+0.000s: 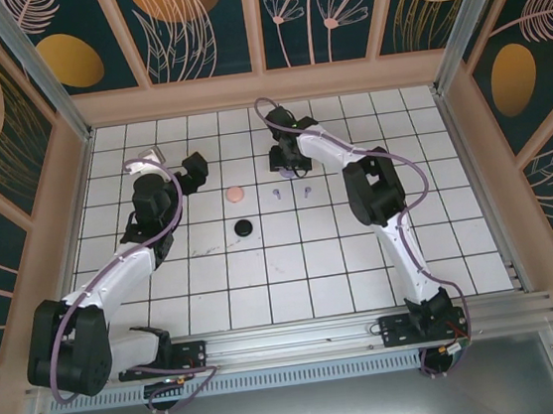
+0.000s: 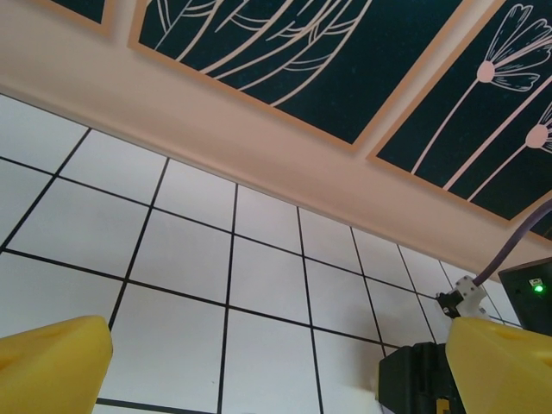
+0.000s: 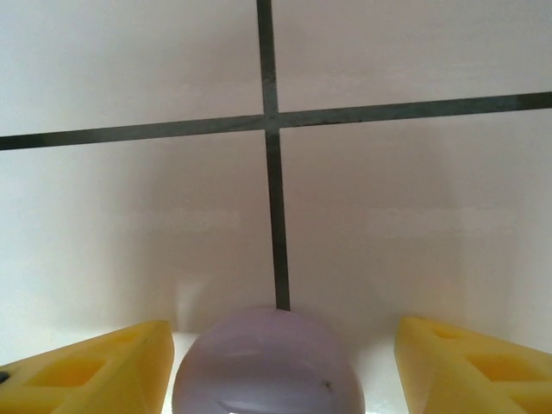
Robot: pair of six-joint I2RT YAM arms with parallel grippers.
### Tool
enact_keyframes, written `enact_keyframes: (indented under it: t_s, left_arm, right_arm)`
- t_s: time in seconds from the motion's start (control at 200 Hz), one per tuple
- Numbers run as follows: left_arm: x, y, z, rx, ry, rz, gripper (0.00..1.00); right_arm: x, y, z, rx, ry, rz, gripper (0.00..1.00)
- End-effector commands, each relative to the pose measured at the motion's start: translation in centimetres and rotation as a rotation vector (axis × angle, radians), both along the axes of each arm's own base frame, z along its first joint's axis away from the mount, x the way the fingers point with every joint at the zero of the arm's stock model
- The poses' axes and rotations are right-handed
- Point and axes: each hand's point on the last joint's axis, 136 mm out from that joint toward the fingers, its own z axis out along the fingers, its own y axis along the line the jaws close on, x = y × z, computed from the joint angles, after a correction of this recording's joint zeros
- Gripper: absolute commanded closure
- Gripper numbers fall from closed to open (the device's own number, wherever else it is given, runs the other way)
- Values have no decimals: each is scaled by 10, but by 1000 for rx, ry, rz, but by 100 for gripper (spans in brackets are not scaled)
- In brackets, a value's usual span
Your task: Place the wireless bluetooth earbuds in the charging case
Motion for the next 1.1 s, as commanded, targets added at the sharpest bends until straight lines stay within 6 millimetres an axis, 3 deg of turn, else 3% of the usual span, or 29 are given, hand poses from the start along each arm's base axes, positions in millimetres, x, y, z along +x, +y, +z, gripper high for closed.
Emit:
enact_keyframes:
  t_s: [0.0,0.325,0.4,0.751,1.096]
  left_arm:
    - [4,-3,7,-35,-27,-15,1]
    - [5,-5,1,-47,-6,-22,1]
    - [5,-8,-1,-51,-2,-35,1]
    - [-4,-44,-1,-109,-26,-246,1]
    - [-23,-95,-13,-407,-60,-535,2]
  right_arm:
    - [-9,5,-11,-28,32,14,34]
    - [-13,13,-7,5,31,19,59]
    - [-11,15,4,28,10,12,61]
    - [-15,16,87,163,-131,-30,64]
    - [-53,9,123,301,-161,-129,65]
